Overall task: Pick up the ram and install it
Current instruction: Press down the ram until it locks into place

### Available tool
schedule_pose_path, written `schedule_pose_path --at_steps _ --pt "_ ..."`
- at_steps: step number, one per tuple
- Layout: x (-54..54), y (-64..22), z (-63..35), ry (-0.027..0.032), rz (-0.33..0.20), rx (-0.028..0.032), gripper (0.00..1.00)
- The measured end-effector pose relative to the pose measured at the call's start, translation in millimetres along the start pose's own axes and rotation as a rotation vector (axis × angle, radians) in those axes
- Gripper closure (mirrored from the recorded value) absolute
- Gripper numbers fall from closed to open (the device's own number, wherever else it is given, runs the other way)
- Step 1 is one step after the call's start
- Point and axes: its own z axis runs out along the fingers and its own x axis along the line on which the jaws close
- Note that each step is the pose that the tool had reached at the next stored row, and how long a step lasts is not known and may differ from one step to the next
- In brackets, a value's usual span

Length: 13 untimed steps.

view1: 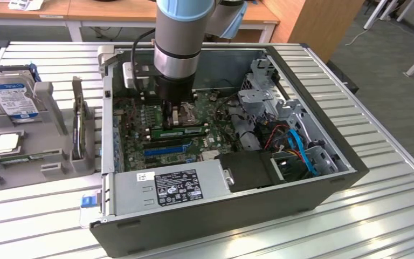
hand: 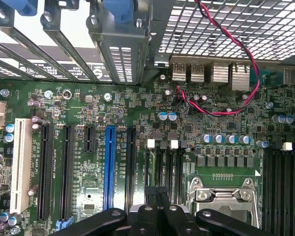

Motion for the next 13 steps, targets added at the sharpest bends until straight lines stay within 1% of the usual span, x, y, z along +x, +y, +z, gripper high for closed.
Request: schedule_pose_path --at_steps 13 --pt "0.1 -0.1 1.7 -0.0002 0.000 0.0001 0.90"
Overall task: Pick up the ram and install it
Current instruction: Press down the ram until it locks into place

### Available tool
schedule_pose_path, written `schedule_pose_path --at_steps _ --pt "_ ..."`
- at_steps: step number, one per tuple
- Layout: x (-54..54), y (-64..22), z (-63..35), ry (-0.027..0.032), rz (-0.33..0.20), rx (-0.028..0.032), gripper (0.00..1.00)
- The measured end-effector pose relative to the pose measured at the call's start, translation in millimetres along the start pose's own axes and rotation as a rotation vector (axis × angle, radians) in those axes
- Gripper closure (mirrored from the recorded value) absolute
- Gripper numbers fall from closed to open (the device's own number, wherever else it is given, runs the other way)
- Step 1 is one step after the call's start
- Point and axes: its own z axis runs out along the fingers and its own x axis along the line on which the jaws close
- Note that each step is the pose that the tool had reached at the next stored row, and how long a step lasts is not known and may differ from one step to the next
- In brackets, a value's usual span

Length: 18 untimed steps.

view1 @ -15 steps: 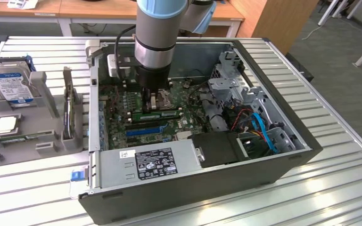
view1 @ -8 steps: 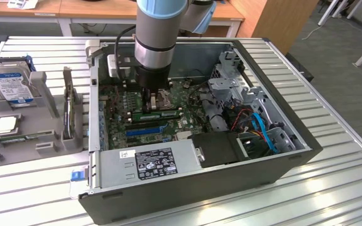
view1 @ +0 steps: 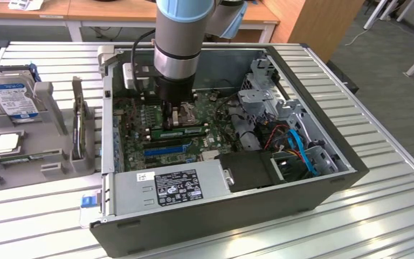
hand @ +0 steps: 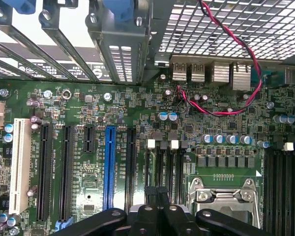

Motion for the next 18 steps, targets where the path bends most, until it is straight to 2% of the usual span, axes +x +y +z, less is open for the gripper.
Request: schedule_pose_path --at_steps 18 --pt "0.3 0.0 2.0 0.0004 0.000 -0.0003 0.90"
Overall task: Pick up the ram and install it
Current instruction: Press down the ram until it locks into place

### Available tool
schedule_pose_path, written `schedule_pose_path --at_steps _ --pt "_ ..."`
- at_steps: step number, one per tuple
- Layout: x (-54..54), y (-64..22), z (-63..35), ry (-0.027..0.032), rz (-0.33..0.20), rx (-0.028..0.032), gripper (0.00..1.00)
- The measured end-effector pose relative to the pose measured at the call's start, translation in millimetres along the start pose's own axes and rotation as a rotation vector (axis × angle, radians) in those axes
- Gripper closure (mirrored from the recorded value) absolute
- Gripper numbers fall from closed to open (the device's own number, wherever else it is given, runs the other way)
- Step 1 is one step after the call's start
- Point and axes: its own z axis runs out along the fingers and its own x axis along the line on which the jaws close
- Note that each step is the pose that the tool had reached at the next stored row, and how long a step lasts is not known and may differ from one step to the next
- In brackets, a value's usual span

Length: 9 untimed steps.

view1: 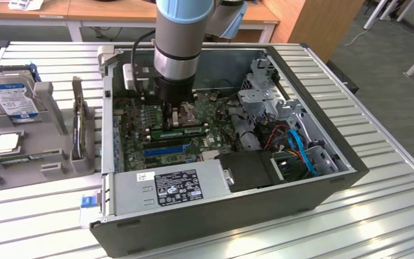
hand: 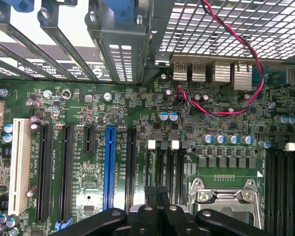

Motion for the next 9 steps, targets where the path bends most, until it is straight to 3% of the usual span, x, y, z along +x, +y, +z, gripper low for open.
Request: schedule_pose_path --at_steps 9 --pt "0.0 -0.1 0.9 -0.0008 0.000 0.0003 0.90"
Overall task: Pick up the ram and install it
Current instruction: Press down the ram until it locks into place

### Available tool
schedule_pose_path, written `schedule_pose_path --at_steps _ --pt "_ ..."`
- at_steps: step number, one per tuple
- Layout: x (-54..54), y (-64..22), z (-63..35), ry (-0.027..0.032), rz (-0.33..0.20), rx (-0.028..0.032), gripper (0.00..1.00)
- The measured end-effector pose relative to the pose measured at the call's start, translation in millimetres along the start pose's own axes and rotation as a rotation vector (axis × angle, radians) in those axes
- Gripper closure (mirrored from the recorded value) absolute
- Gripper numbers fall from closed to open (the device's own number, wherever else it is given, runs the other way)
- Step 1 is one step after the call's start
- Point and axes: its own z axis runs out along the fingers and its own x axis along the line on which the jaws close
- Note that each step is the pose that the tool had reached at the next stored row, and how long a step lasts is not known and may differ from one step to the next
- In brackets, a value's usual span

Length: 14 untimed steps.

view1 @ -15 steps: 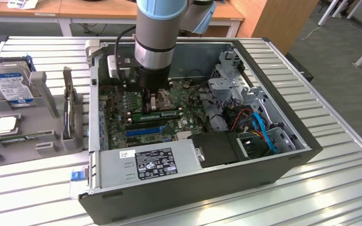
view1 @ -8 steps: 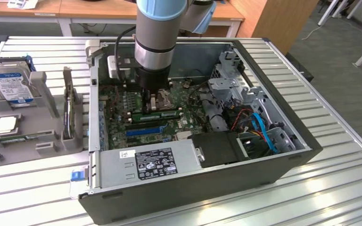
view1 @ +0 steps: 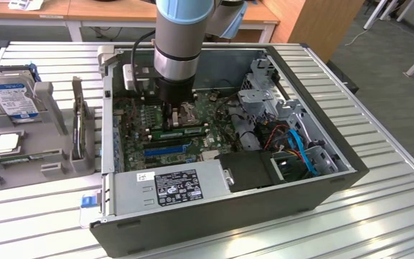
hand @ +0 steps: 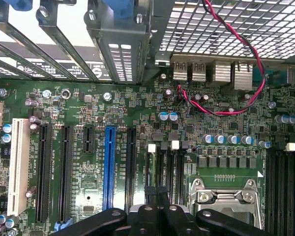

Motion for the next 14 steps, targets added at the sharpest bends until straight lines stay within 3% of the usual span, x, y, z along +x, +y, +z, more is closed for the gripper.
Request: schedule_pose_path --at_steps 14 --pt "0.2 0.0 0.7 -0.0001 0.000 0.0000 0.90"
